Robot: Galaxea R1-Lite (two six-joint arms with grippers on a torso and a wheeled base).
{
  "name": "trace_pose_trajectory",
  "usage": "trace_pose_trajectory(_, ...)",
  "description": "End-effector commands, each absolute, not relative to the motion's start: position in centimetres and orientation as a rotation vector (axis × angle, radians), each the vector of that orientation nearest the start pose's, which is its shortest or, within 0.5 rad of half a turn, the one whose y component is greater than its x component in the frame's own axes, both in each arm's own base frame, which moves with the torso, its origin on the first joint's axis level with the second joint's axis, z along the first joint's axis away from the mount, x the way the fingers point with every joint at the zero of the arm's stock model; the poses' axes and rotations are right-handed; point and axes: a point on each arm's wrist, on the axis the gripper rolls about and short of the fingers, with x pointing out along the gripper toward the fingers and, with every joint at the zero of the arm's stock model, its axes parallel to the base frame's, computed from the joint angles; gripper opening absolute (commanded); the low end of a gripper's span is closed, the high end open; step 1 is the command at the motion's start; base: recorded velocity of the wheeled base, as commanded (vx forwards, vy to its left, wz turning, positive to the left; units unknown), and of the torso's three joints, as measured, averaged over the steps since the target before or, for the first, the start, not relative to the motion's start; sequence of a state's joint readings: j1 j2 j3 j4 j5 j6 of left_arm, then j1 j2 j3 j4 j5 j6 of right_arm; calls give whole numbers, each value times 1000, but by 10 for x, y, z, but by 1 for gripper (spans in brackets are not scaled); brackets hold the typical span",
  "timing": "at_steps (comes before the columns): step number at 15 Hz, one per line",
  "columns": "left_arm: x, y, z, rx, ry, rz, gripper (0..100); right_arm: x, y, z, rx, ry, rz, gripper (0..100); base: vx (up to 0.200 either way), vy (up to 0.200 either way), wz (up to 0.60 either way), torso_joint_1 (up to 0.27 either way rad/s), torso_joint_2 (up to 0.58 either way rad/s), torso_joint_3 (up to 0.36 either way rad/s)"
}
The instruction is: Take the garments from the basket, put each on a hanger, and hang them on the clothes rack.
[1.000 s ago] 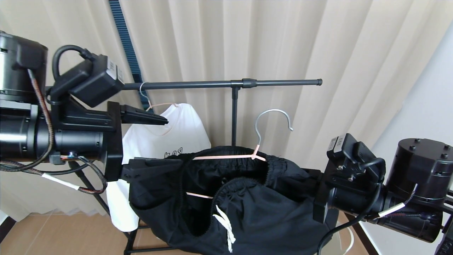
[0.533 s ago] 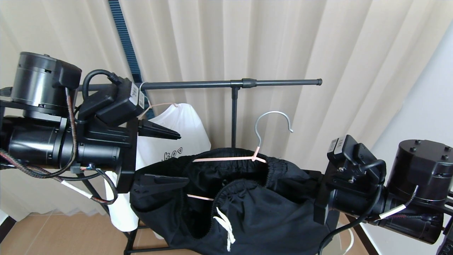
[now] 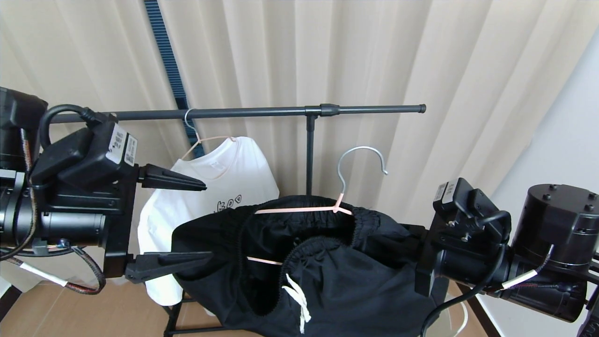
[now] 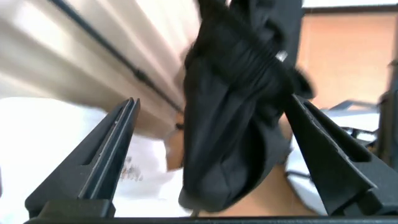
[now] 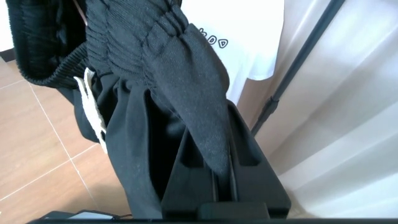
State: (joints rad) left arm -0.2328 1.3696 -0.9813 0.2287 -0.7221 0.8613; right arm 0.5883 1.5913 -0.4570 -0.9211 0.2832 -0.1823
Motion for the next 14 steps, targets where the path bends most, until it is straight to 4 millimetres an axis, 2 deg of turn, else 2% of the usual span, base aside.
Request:
trace_pose_trajectory(1, 206, -61, 229, 654, 234, -1089, 100, 201, 142, 155, -202, 127, 887, 0, 0, 0, 0, 0, 0, 0)
trace_pose_trajectory(5, 220, -79, 221, 703, 281, -1083, 100, 198, 141, 158, -200, 114, 890, 0, 0, 0, 0, 0, 0, 0)
trace_pose_trajectory(8, 232, -99, 228, 657, 280, -1091, 100, 195, 142, 154, -229, 114, 909, 0, 0, 0, 0, 0, 0, 0)
trace_pose_trajectory(14, 240, -120, 219, 628, 280, -1146, 100, 192, 144, 153, -232, 112, 943, 0, 0, 0, 0, 0, 0, 0)
